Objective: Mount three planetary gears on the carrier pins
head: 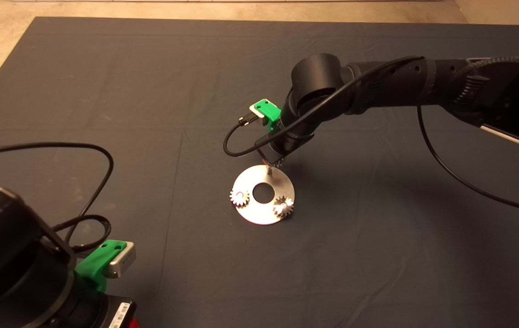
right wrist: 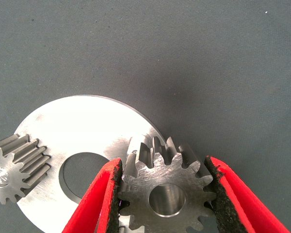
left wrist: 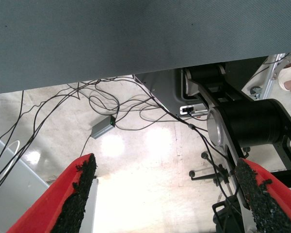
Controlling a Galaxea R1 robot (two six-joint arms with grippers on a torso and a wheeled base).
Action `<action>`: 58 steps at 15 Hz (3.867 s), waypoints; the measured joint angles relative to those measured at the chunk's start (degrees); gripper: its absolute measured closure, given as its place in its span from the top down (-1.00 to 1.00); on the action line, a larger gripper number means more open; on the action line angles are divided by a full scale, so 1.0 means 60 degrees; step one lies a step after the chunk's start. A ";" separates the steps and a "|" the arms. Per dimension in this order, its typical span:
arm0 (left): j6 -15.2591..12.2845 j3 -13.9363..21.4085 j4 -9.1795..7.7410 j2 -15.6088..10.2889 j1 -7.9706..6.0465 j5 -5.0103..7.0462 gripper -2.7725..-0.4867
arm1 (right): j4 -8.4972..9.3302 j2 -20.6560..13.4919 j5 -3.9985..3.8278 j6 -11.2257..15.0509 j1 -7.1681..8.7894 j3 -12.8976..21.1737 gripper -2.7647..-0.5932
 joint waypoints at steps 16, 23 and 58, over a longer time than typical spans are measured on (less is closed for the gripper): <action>0.0000 0.0000 0.0000 0.0000 0.0000 0.0000 0.36 | -0.0016 0.0006 -0.0002 0.0000 -0.0083 0.0047 -0.53; 0.0000 0.0000 -0.0002 0.0000 0.0000 -0.0004 0.36 | -0.0041 0.0246 -0.0020 -0.0004 -0.0087 0.0051 -0.53; 0.0000 0.0000 -0.0004 0.0000 0.0000 0.0000 0.36 | -0.0550 0.0244 -0.0319 -0.0024 -0.0354 0.0368 -0.53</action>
